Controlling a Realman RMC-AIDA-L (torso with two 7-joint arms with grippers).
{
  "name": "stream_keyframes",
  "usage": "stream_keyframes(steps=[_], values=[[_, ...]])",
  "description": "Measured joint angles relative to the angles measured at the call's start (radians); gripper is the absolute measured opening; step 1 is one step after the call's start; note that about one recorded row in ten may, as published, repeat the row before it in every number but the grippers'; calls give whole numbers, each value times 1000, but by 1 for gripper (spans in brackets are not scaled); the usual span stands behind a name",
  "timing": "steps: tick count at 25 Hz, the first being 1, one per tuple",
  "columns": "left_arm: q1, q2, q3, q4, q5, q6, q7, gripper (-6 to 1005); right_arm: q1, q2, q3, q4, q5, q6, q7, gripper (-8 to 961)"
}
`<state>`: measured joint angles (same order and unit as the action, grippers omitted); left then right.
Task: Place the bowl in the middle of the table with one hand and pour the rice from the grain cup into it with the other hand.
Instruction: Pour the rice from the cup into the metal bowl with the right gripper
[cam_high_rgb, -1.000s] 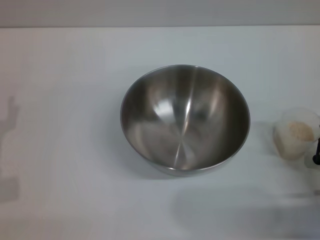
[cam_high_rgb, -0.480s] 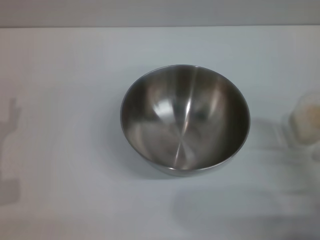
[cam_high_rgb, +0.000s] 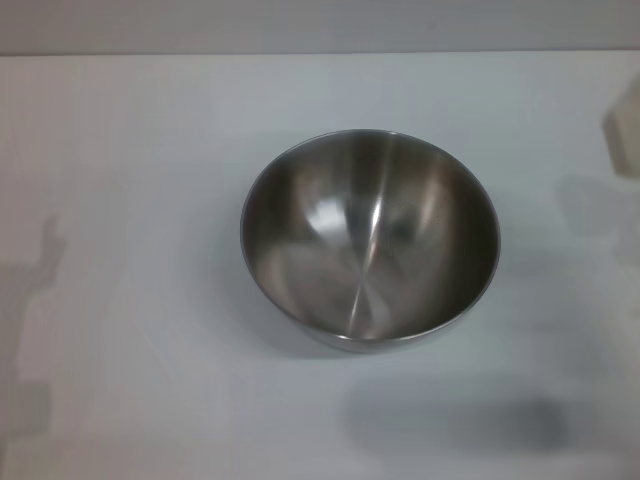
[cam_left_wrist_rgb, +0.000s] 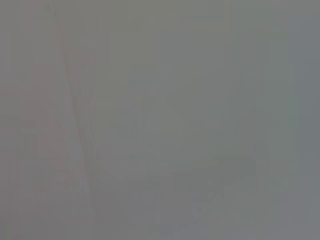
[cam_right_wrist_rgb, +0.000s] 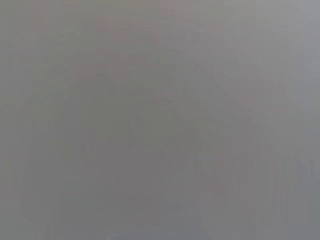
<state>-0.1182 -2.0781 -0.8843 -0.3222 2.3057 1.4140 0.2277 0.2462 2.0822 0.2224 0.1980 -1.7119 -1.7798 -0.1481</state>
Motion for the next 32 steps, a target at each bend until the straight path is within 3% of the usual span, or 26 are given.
stream_keyframes(steps=[9, 14, 24, 32], values=[[15, 0, 26, 0, 0, 0, -18, 829, 217, 3, -18, 11, -9, 140, -196, 9], [24, 0, 43, -7, 0, 0, -20, 829, 263, 4, -53, 52, -44, 213, -360, 9], [19, 0, 58, -11, 0, -1, -33, 829, 219, 8, -63, 188, -225, 290, -1145, 9], [17, 0, 60, -12, 0, -9, -41, 829, 192, 10, -65, 222, -318, 276, -1448, 8]])
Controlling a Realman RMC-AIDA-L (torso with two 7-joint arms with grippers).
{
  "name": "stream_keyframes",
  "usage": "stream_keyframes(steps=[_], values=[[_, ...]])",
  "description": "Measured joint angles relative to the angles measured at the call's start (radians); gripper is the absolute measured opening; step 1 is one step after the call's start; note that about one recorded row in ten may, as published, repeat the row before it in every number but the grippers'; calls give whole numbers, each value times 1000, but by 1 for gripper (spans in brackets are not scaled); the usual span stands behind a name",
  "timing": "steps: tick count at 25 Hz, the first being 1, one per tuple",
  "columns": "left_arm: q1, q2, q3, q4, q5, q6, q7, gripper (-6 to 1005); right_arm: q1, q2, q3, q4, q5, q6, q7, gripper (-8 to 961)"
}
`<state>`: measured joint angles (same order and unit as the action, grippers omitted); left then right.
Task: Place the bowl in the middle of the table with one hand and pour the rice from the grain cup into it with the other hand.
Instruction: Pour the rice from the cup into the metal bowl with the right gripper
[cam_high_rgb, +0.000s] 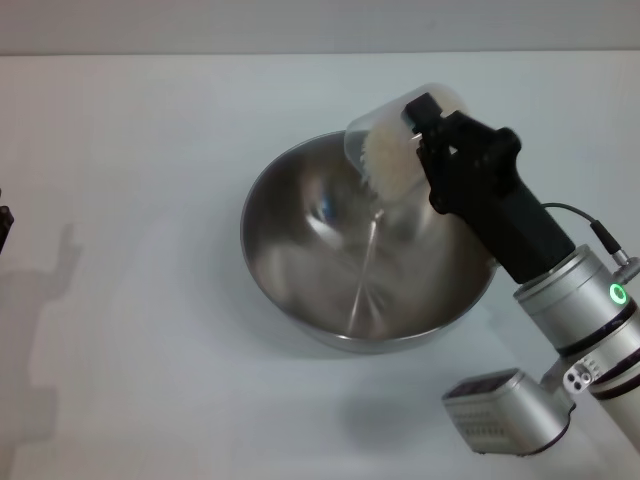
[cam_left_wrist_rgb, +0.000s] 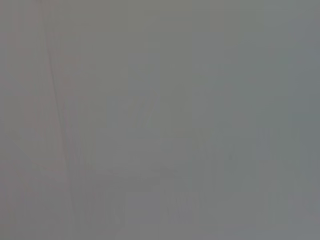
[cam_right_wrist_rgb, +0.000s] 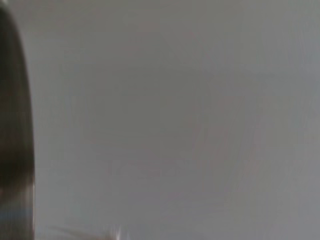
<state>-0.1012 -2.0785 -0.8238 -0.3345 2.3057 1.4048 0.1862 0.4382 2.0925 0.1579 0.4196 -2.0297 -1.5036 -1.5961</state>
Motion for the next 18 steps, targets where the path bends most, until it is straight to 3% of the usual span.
stream_keyframes(steps=[18], values=[[-2, 0, 2, -1, 0, -1, -4, 829, -4, 0, -11, 17, -49, 22, -497, 9]])
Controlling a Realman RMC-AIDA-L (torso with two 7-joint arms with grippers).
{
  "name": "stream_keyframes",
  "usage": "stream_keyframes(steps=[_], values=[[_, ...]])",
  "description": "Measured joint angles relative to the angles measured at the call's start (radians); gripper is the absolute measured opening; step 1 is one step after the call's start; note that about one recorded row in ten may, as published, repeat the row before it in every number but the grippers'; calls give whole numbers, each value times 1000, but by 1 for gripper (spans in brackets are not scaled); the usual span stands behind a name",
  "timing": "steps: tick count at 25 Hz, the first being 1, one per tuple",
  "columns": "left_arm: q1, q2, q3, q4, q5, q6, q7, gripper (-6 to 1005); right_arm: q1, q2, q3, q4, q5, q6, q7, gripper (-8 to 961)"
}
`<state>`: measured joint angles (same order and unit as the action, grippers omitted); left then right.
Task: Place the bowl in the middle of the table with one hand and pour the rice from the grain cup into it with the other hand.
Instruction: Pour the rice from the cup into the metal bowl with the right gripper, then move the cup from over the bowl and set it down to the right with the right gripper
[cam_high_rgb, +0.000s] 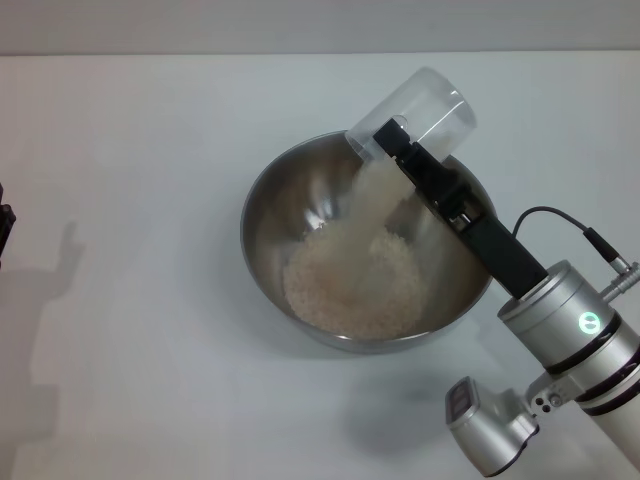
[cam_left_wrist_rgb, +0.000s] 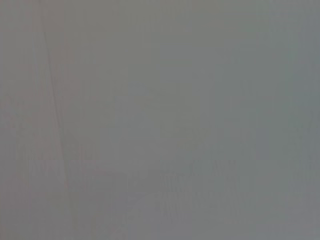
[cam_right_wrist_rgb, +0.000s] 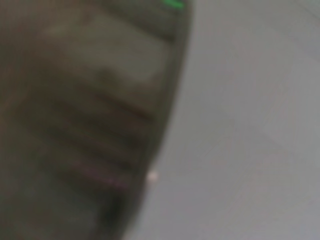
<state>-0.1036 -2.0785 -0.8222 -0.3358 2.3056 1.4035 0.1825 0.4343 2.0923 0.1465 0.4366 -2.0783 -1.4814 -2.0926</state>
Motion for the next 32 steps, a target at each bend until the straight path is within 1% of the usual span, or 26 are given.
stream_keyframes(steps=[1, 4, 10, 13, 16, 18, 20, 24, 27, 28, 29, 30, 32], values=[[0, 0, 0, 0, 0, 0, 0, 829, 0, 0, 0, 0, 0, 0, 0, 9], [-1, 0, 0, 0, 0, 0, 0, 829, -1, 0, -1, 5, 0, 23, -112, 10], [-2, 0, 0, 0, 0, 0, 0, 829, -2, 0, -1, 7, 0, 42, -224, 9], [-4, 0, 0, 0, 0, 0, 0, 829, -2, 0, 2, 21, 0, 42, -213, 9], [-4, 0, 0, 0, 0, 0, 0, 829, -3, 0, 6, 32, 4, 38, -138, 9], [-4, 0, 0, 0, 0, 0, 0, 829, -9, 0, 19, 58, 11, 28, -41, 9], [-4, 0, 0, 0, 0, 0, 0, 829, -25, 0, 54, 106, 19, 15, 99, 9], [-5, 0, 0, 0, 0, 0, -3, 829, -59, -1, 127, 168, 29, -8, 427, 8], [-11, 0, 0, 1, 0, 0, -18, 829, -83, -3, 175, 231, 77, -13, 681, 8], [-12, 0, 0, 1, 0, 0, -20, 829, -89, -5, 191, 240, 92, -19, 783, 8], [-15, 0, 0, 1, 0, 0, -22, 829, -100, -7, 226, 225, 101, -38, 987, 8], [-15, 0, 0, 1, 0, 0, -22, 829, -100, -7, 226, 225, 101, -38, 987, 8], [-16, 0, 0, 2, 3, -1, -22, 829, -115, -9, 272, 194, 103, -55, 1208, 8]])
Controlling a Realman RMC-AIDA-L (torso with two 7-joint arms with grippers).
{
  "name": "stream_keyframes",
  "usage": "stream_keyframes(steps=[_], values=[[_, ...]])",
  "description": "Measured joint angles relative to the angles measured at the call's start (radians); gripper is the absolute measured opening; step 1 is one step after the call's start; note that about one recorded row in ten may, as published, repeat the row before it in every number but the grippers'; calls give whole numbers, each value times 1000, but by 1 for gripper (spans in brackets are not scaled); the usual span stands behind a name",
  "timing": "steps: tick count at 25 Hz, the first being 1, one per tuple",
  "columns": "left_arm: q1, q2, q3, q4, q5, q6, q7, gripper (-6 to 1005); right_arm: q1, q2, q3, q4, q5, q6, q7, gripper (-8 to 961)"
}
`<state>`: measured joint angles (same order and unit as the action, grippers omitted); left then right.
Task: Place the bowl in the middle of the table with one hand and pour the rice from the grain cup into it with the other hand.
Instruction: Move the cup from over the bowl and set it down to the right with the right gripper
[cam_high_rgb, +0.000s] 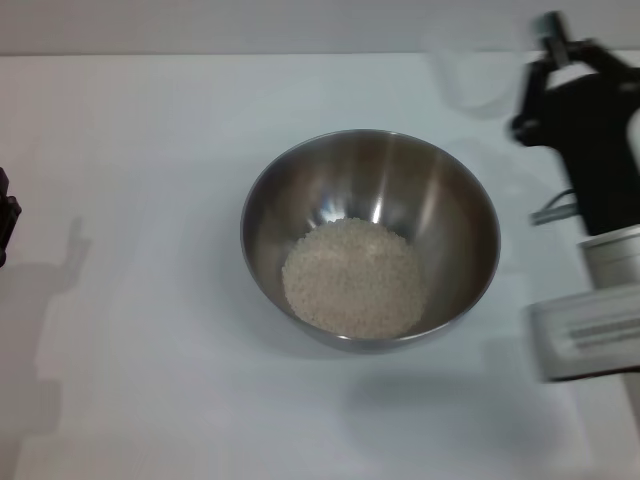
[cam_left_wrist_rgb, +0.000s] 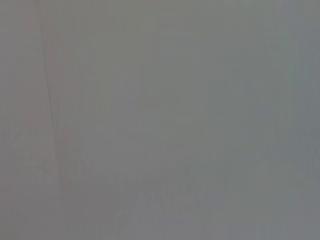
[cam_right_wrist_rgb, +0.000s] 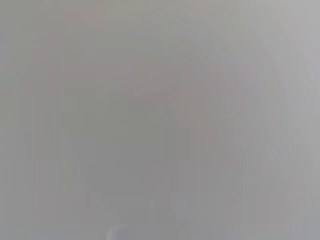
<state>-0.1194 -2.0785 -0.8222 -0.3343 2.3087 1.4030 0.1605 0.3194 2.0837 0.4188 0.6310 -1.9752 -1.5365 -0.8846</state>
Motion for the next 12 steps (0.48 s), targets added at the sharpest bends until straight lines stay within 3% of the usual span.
stream_keyframes(steps=[7, 12], values=[[2, 0, 9, -1, -2, 1, -1, 829, -18, 0, 154, -190, 1, 9, 580, 9], [3, 0, 9, -2, -3, 0, -1, 829, 10, -1, 212, -310, 2, 76, 782, 9]])
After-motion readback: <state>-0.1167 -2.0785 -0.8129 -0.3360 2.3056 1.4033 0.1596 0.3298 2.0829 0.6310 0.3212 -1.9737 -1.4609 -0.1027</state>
